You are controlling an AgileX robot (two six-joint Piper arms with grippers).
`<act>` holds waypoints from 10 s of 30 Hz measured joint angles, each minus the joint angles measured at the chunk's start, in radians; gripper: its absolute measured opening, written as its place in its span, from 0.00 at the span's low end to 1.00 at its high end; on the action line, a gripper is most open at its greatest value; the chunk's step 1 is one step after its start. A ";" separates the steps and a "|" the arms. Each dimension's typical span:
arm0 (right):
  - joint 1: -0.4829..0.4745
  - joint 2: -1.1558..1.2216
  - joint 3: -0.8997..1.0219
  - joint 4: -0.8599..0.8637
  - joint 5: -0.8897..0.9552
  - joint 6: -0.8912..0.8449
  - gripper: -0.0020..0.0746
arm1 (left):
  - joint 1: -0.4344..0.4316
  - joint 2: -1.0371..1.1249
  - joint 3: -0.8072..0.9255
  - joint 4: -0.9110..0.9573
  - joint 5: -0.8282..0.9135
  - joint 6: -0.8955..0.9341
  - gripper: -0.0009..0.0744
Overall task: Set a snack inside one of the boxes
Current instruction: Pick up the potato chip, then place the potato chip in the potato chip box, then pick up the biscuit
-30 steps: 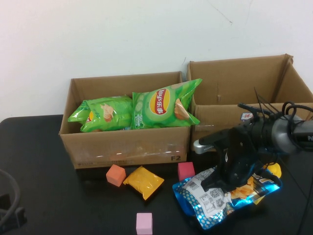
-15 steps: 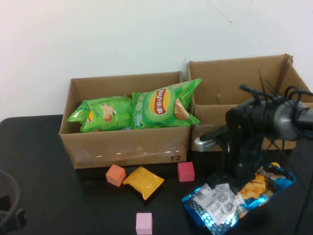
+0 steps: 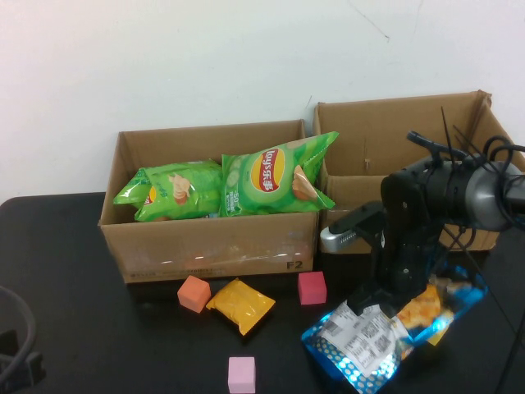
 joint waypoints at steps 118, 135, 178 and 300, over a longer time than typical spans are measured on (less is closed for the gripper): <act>0.308 0.233 -0.741 0.033 -0.370 -0.106 0.61 | 0.000 0.000 0.000 -0.036 0.007 0.003 0.01; 0.308 -0.231 -0.750 -0.166 0.238 -0.176 0.11 | 0.000 0.000 0.000 -0.026 0.011 0.033 0.01; 0.308 -1.566 0.878 -0.403 -0.189 0.395 0.03 | -0.283 0.110 0.000 -0.560 -0.078 0.721 0.01; 0.308 -1.588 0.992 -0.441 -0.039 0.414 0.03 | -0.567 1.490 -0.744 -1.205 -0.516 1.402 0.93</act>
